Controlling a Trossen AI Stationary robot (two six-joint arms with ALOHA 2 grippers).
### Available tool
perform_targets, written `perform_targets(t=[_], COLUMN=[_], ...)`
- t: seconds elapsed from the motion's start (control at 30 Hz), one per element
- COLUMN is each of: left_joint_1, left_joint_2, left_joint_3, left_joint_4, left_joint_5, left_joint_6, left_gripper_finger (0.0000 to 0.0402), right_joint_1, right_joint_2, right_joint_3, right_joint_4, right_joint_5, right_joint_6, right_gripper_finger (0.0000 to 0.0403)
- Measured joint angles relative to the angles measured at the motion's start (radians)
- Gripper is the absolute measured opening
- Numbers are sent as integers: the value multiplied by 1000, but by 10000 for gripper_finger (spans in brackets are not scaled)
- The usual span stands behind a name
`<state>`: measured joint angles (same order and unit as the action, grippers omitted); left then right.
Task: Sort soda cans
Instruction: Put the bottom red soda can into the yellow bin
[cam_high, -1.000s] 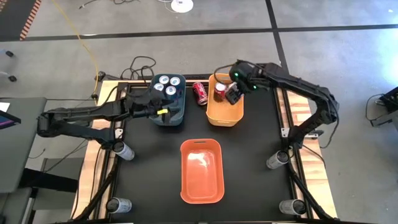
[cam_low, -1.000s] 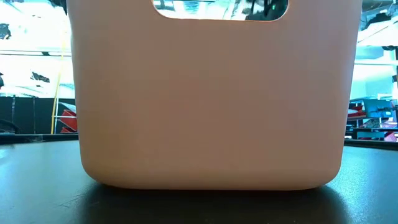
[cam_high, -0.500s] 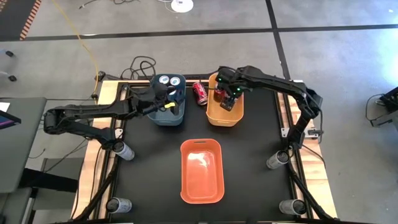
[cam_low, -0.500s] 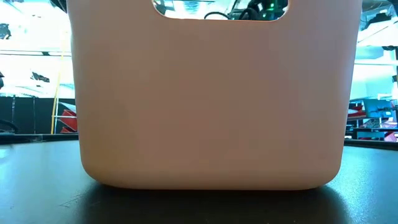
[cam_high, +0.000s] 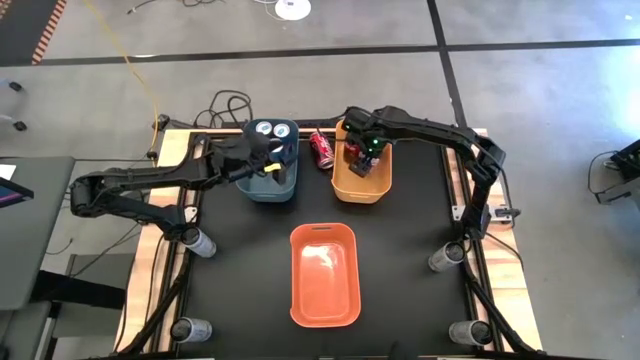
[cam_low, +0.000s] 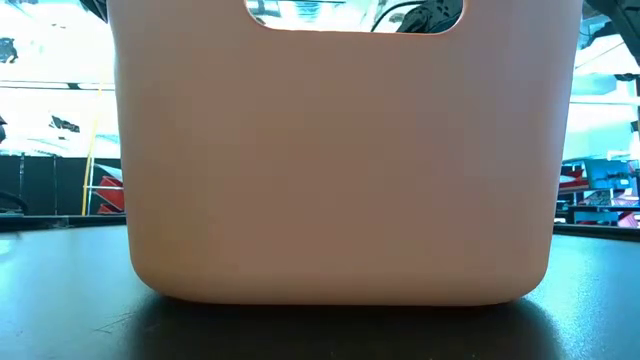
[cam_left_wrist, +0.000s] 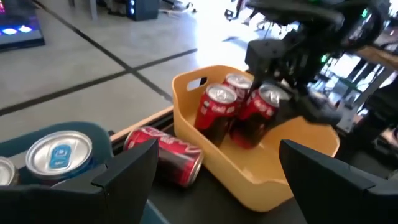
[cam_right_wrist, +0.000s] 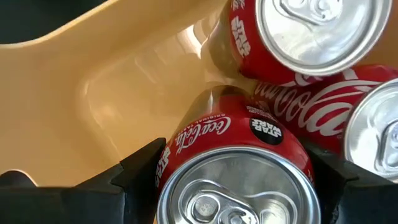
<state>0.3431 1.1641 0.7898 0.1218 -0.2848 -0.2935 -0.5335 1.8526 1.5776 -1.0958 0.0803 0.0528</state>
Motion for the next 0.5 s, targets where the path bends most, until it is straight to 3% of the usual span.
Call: perform_targets(t=[0.1,0.3,0.5], left_joint_1=[0,0,2], left_joint_2=[0,0,0], left_joint_3=[0,0,0], left_joint_4=[-28,-69,-70], left_joint_5=[0,1,1], left_joint_6=[23,59,73], left_gripper_finger=[327,327,327], right_joint_1=[1,2,3], right_joint_2=[0,-2,-7], right_joint_3=[0,-61,-81], right_joint_4=[-1,17,32], right_joint_5=[0,4,-2], right_joint_6=[3,10,33], right_gripper_finger=[299,356,357])
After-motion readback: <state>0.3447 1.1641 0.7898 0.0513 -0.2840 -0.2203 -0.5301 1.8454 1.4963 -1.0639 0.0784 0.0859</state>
